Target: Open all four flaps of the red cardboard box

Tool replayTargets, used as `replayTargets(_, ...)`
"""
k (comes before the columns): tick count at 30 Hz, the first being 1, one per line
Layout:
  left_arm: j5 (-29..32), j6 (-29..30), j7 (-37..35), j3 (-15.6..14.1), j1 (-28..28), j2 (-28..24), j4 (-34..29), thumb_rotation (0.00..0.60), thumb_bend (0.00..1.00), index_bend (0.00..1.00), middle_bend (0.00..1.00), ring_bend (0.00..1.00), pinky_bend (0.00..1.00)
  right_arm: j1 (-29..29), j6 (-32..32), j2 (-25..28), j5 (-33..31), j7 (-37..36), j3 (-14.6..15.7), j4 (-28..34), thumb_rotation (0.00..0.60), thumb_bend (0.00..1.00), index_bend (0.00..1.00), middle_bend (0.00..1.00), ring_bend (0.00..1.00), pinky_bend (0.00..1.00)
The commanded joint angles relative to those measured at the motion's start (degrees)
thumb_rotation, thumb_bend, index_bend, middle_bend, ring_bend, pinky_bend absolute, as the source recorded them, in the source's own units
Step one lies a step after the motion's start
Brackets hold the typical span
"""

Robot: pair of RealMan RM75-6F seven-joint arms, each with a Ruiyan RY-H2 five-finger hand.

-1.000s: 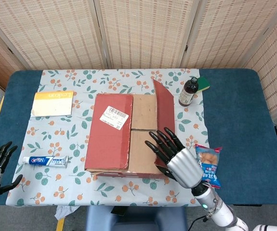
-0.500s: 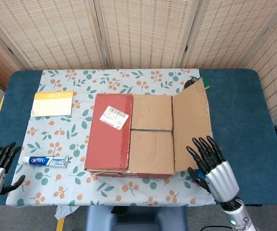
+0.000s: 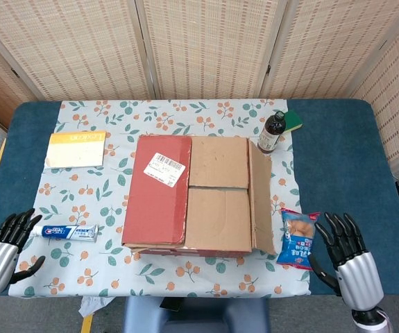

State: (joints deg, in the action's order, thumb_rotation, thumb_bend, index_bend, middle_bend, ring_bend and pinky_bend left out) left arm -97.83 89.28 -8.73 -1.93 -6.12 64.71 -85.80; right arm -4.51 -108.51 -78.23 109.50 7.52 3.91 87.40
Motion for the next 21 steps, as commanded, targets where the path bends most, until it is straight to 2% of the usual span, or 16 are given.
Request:
replayTargets(1,-1.09,0.21,-1.65,-0.39,-0.58,0.44,0.45,0.6,0.36,0.0,0.04,0.02,0.08,-0.28,0.91,0.55,-0.61,-1.11,-0.5,-0.72,0.6,0.4,0.0,0.0,0.0,0.0)
replayTargets(4,-2.42,0.18,-1.54,-0.79,-1.02,1.27,0.27,0.6,0.35,0.02,0.06,0.03,0.08,-0.48,2.05,1.08,-2.21,-3.93,-0.96,-1.56,0.6,0.4,0.0,0.0,0.0,0.0)
replayTargets(8,-2.47,-2.93,4.65,-0.79,-2.39,0.29,-5.32,0.6,0.35,0.01,0.06,0.03,0.08,-1.19,2.95,2.57,-3.11,-8.85,-1.57,-1.64,0.6,0.4,0.0,0.0,0.0,0.0)
replayTargets(12,-3.39,-5.62,6.76,-1.3,-3.94,-1.5,-11.48,0.6,0.35,0.01,0.06,0.03,0.08,-1.46,4.41,3.52,-3.68,-9.0,-2.05,-0.74,0.6,0.4,0.0,0.0,0.0,0.0)
replayTargets(17,-4.73,-8.3,11.36,-1.0,-5.91,-2.73,-17.74,0.6,0.35,0.06,0.08,0.04,0.08,-1.26,5.38,4.79,-3.24,-8.34,-1.81,0.75,0.6,0.4,0.0,0.0,0.0,0.0)
replayTargets(21,-5.24,-12.14,13.96,-1.29,-7.94,-4.4,-23.56,0.6,0.35,0.09,0.15,0.05,0.08,-0.94,5.12,5.5,-3.36,-9.3,-2.15,1.38,0.6,0.4,0.0,0.0,0.0,0.0)
